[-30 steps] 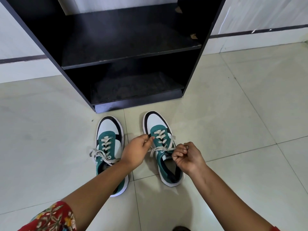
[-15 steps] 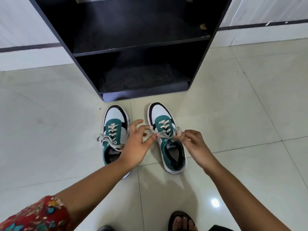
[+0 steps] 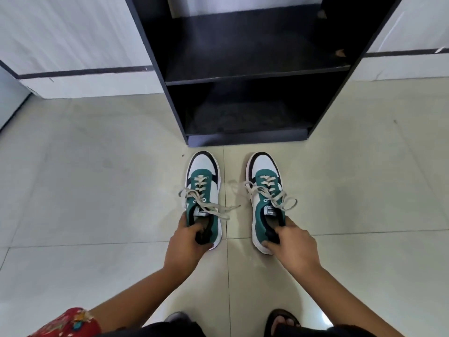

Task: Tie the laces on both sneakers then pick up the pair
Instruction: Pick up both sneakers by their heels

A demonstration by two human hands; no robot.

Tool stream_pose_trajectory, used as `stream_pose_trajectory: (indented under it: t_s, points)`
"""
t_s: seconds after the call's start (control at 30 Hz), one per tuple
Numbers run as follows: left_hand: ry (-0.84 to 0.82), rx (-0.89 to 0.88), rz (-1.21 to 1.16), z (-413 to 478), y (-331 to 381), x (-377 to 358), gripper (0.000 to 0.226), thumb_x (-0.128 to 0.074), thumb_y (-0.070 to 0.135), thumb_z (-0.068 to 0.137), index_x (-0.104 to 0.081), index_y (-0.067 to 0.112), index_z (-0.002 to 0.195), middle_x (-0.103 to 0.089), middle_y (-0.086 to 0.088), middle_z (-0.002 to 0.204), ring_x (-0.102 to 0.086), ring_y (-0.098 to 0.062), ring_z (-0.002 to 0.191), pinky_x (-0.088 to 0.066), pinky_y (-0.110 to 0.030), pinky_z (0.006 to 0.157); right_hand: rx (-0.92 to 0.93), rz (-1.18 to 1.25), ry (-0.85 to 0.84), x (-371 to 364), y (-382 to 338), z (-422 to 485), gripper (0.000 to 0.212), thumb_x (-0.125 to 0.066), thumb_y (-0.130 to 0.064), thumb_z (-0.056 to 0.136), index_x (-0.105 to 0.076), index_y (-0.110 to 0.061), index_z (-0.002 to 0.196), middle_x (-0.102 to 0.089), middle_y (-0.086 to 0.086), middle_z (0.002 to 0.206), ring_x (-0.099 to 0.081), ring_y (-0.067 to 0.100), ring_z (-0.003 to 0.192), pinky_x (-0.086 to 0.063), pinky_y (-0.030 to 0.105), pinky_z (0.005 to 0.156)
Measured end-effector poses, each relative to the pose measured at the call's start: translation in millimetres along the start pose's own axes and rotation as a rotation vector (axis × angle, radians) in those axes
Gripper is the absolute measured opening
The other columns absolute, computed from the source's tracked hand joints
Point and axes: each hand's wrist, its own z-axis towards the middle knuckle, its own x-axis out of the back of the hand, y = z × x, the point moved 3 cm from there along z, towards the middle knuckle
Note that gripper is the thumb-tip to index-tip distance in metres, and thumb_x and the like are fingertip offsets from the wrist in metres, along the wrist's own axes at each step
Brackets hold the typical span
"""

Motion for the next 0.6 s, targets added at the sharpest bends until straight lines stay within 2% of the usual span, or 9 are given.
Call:
stream_pose_trajectory:
  t_s: [0.07, 0.2, 0.3, 0.4, 0.6]
  points:
    - [0.025, -0.021, 0.028, 4, -2, 3, 0.023, -0.079, 0.026, 0.066, -0.065, 0.01, 0.074, -0.055, 0.002, 0.116, -0.058, -0.024, 0.08, -0.044, -0.026, 0.061, 0.013, 0.022, 0.037, 3, 0, 3, 0.04, -0.057, -0.046, 0.083, -0.056, -0.024, 0.117, -0.057, 0.005, 0.12, -0.062, 0.032, 0.097, -0.043, 0.031, 0.069]
    - [0.039, -0.089, 0.04, 4, 9, 20, 0.026, -0.077, 0.021, 0.066, -0.058, 0.004, 0.066, -0.059, 0.002, 0.101, -0.055, -0.028, 0.069, -0.045, -0.034, 0.057, 0.017, 0.068, 0.075, 24, -1, 0, 0.04, -0.058, -0.047, 0.083, -0.06, -0.021, 0.113, -0.06, 0.002, 0.117, -0.063, 0.032, 0.094, -0.04, 0.031, 0.065]
    - [0.038, -0.157, 0.064, -11, 42, 56, 0.025, -0.076, 0.022, 0.067, -0.058, 0.006, 0.064, -0.06, 0.006, 0.11, -0.057, -0.025, 0.066, -0.048, -0.036, 0.057, 0.017, 0.134, 0.125, 67, -13, -22, 0.038, -0.061, -0.045, 0.082, -0.065, -0.016, 0.106, -0.063, 0.001, 0.118, -0.064, 0.033, 0.087, -0.036, 0.029, 0.061]
    - [0.033, -0.208, 0.082, -39, 90, 110, 0.021, -0.076, 0.026, 0.068, -0.064, 0.009, 0.071, -0.054, 0.012, 0.126, -0.06, -0.017, 0.068, -0.052, -0.037, 0.059, 0.018, 0.181, 0.178, 137, -25, -59, 0.034, -0.066, -0.04, 0.079, -0.068, -0.015, 0.101, -0.061, -0.004, 0.128, -0.065, 0.036, 0.08, -0.038, 0.029, 0.059]
    - [0.116, -0.29, 0.095, -115, 208, 244, 0.018, -0.076, 0.028, 0.071, -0.064, 0.015, 0.077, -0.046, 0.012, 0.139, -0.056, -0.008, 0.066, -0.051, -0.022, 0.055, 0.057, 0.239, 0.22, 287, -48, -150, 0.025, -0.075, -0.033, 0.071, -0.071, -0.013, 0.084, -0.055, -0.009, 0.137, -0.067, 0.027, 0.065, -0.05, 0.031, 0.054]
